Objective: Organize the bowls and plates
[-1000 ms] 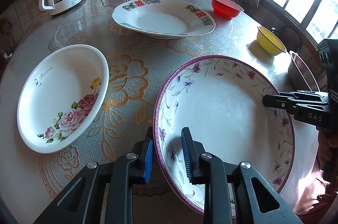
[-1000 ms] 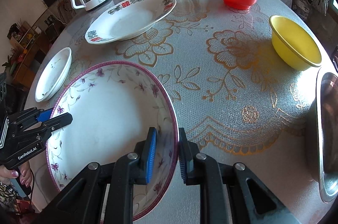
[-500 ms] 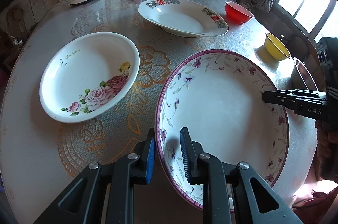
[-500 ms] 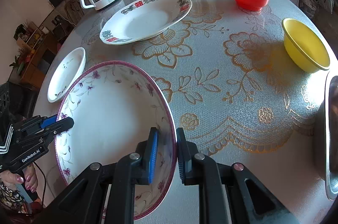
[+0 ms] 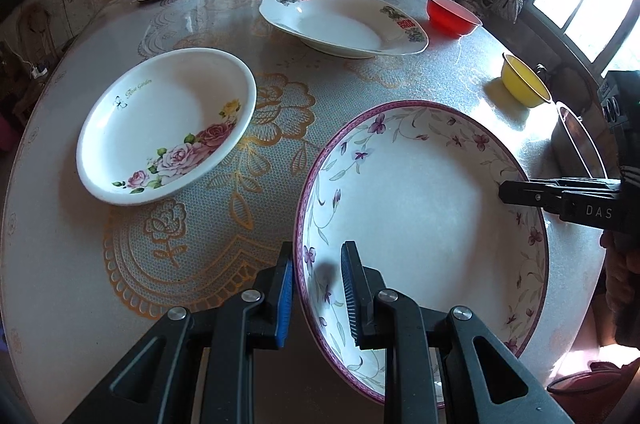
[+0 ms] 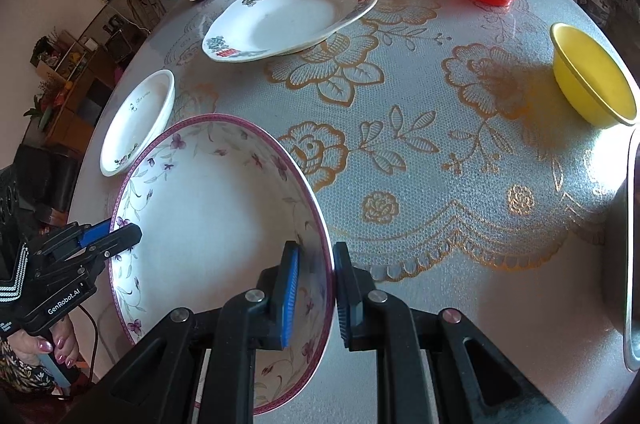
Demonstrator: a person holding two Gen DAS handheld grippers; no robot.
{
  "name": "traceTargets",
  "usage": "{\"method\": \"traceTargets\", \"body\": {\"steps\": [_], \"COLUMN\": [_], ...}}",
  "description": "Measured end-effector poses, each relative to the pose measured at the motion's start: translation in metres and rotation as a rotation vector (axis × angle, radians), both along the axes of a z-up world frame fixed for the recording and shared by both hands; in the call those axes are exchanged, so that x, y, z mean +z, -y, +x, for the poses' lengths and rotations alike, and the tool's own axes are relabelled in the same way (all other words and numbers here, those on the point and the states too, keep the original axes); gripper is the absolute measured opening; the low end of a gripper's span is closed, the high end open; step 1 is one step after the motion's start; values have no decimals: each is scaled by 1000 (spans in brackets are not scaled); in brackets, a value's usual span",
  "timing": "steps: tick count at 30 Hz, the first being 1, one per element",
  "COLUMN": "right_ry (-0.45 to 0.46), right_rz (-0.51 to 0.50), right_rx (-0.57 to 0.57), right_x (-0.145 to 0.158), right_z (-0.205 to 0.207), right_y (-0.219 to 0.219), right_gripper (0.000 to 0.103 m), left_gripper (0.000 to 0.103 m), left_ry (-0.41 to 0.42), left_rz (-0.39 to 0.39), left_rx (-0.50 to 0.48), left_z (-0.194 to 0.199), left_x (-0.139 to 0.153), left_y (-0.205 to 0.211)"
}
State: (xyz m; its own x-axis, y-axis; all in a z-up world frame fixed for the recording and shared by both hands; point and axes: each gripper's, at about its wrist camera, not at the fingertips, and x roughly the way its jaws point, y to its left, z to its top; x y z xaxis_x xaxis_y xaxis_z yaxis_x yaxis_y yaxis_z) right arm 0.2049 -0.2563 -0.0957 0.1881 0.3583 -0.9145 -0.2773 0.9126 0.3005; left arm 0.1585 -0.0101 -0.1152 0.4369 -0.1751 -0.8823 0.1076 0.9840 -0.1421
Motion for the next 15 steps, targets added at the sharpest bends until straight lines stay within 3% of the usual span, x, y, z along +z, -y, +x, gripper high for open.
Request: {"method": "traceTargets", "body": {"steps": [10, 15], "right_ry": [-4, 18], "right_rz": [-33, -49], "right_rx": [-93, -85], "right_x": [-4, -3], "right_z": [-3, -6], "right_y": [32, 25], "right_gripper": [17, 28], "left_gripper": [22, 23], "left_ry": [-19, -23], "left_rz": [-15, -10], "left_rx": [-69, -74], "left_z": [1, 1], "left_x": [-5, -3], "left_y": [21, 23]}}
